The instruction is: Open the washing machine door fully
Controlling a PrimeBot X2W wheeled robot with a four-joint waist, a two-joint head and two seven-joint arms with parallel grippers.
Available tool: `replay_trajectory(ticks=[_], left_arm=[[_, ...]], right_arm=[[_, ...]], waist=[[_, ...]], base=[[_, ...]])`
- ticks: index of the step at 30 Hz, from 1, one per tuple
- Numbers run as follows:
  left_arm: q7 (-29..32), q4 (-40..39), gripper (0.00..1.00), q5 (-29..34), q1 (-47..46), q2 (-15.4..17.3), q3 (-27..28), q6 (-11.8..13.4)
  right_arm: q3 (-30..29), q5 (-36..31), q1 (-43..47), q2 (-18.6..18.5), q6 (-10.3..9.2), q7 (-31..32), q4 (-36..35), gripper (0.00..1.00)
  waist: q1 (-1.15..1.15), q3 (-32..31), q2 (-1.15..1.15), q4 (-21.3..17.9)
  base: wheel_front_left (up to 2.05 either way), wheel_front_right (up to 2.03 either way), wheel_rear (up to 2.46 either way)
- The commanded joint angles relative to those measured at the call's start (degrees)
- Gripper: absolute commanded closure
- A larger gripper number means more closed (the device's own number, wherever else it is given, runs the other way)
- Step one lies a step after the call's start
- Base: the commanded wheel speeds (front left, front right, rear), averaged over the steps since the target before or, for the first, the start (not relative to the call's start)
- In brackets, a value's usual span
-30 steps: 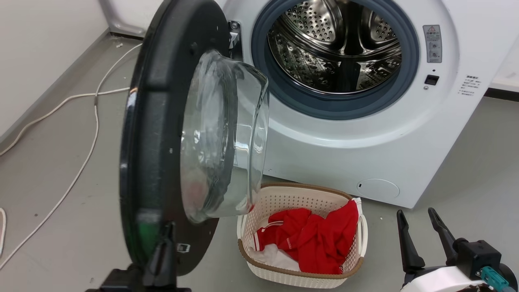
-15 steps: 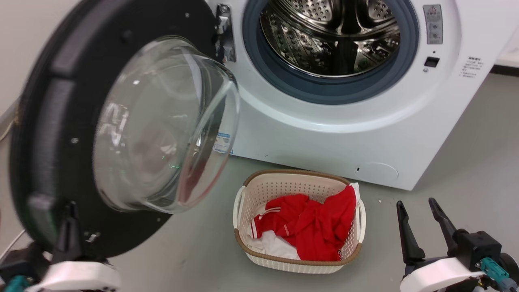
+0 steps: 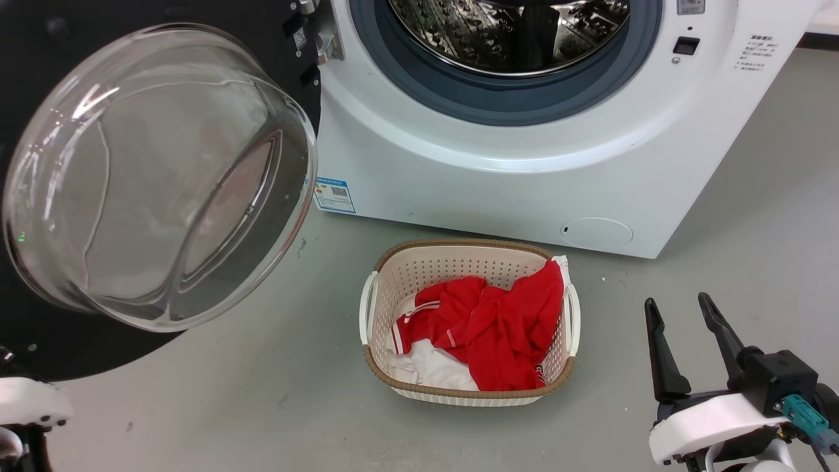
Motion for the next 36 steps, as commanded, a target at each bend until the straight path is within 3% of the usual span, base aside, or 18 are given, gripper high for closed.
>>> replay_trajectory(ticks=[1, 17, 26, 36], left_arm=[[-0.33, 1.58, 1.00, -0.26, -1.64, 0.63, 0.88, -0.37], [-0.31, 8.25, 1.00, 4.57, -6.26, -0.58, 6.53, -4.70], [-0.31, 2.65, 1.00, 10.00, 0.85, -6.02, 6.67, -3.96], [-0.11, -7.20, 1.00, 14.44, 11.09, -12.59, -1.04, -4.61]], right_arm=[[0.01, -0.33, -1.00, -0.18, -0.04, -0.14, -0.01, 0.00], [0.74, 0.09, -2.27, -0.67, -0.04, -0.06, 1.20, 0.00], [0.92, 1.23, -0.56, -0.18, -0.04, -1.05, 3.15, 0.00], [1.72, 1.94, 0.95, 0.06, -0.04, -1.82, 3.87, 0.00]], waist=[[0.00, 0.62, 0.00, -0.24], [0.00, 0.79, 0.00, -0.67], [0.00, -3.39, 0.00, -0.80], [0.00, -7.61, 0.00, -2.16]], base=[[0.00, 0.00, 0.00], [0.00, 0.00, 0.00], [0.00, 0.00, 0.00], [0.00, 0.00, 0.00]])
